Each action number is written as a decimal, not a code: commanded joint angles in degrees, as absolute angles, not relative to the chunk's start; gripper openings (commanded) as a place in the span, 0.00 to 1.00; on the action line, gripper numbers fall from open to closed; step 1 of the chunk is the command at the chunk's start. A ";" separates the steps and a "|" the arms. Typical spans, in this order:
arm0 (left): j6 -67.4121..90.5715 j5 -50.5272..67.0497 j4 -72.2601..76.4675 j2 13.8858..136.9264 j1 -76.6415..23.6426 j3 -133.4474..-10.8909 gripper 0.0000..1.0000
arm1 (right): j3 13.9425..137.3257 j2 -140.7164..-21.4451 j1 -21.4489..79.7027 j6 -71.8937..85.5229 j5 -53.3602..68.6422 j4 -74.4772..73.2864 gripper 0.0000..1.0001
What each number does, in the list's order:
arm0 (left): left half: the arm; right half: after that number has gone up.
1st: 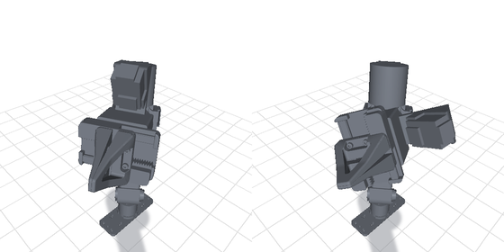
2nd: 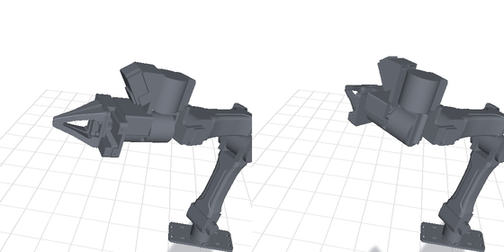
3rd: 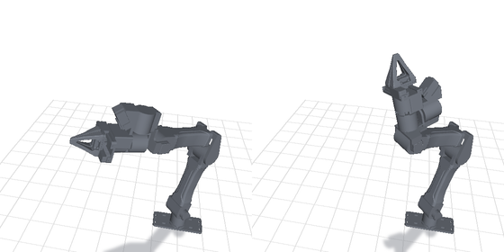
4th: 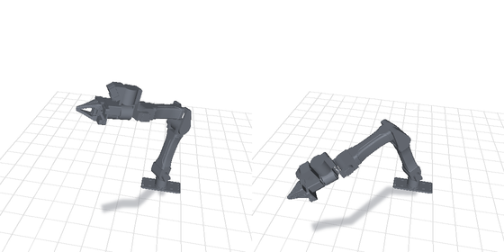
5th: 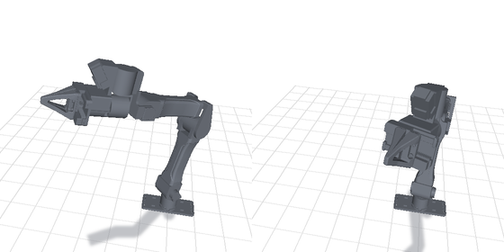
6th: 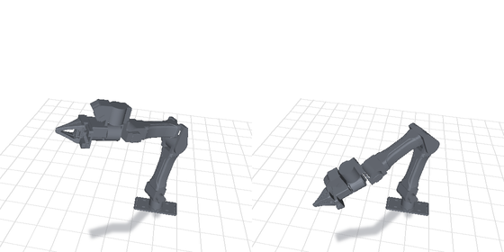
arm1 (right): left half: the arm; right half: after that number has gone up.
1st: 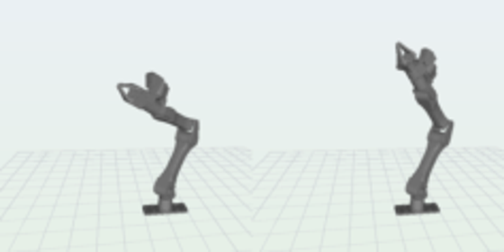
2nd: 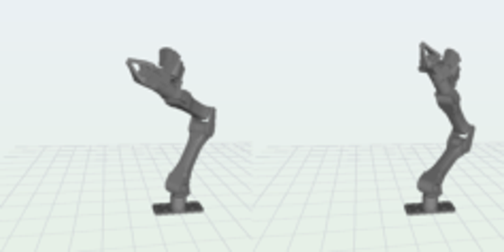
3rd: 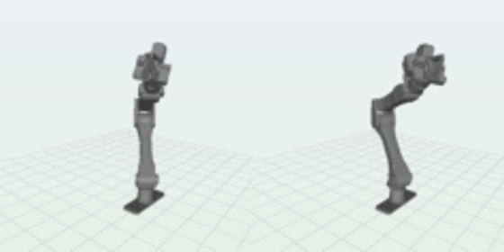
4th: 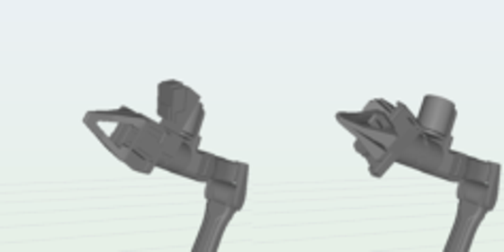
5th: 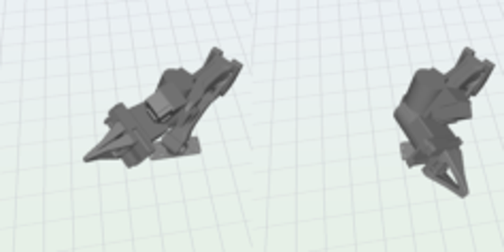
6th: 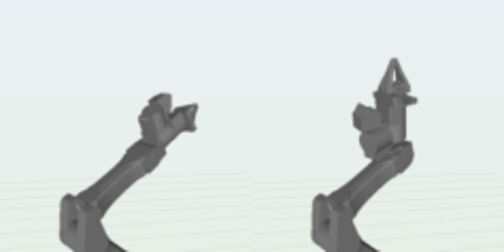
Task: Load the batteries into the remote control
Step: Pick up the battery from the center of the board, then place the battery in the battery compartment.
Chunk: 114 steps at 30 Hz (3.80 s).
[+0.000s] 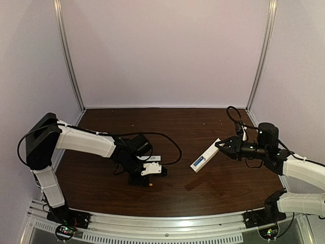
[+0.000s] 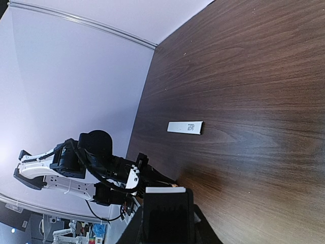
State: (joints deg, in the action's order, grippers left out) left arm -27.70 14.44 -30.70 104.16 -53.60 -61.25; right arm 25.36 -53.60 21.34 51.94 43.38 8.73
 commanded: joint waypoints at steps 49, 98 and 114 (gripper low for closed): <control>15.07 8.08 -33.93 100.12 -61.24 -86.35 0.00 | 22.96 -69.43 32.86 62.31 35.60 38.57 0.00; 14.53 5.01 -43.08 110.72 -64.86 -94.83 0.09 | 20.57 -72.95 37.27 69.25 31.51 47.31 0.00; 14.09 3.73 -43.60 110.70 -64.82 -95.20 0.32 | 20.24 -72.51 37.27 69.30 31.59 46.80 0.00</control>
State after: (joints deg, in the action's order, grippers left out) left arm 14.48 5.93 -42.48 109.65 -64.99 -94.11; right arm 20.62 -73.30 36.69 67.96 30.52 42.78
